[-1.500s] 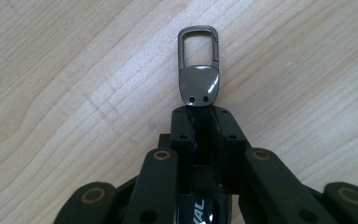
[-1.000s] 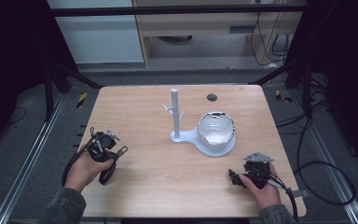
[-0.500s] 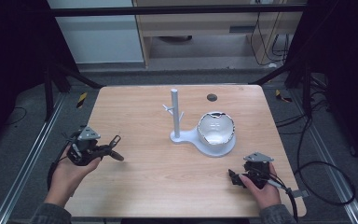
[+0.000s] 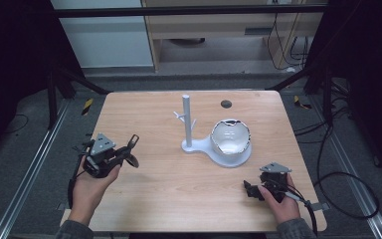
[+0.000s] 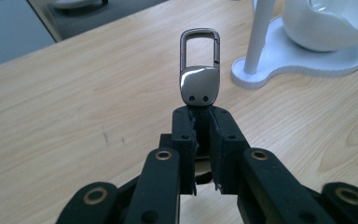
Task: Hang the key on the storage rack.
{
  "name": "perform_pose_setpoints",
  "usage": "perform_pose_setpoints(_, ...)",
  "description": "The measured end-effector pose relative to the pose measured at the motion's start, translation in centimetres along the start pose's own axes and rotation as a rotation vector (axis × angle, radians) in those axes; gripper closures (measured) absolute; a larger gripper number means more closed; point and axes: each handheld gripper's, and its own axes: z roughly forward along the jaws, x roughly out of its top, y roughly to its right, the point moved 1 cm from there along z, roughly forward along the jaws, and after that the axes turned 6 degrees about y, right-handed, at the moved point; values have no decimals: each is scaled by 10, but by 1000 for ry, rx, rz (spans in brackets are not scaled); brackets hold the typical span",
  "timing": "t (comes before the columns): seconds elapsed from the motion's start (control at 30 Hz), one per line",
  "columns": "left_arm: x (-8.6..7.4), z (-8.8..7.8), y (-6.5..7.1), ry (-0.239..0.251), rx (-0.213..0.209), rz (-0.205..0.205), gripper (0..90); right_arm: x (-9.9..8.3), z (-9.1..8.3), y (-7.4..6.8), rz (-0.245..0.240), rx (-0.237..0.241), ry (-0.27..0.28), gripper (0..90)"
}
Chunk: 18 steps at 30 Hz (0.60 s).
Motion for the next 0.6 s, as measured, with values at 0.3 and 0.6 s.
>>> perform_pose_setpoints(0.3,8,12,17,-15,-30,18,808,0,0,-1,12,1,-3,3)
perform_pose_setpoints(0.6,12,18,30,-16,-47,35,808,0,0,-1,12,1,-3,4)
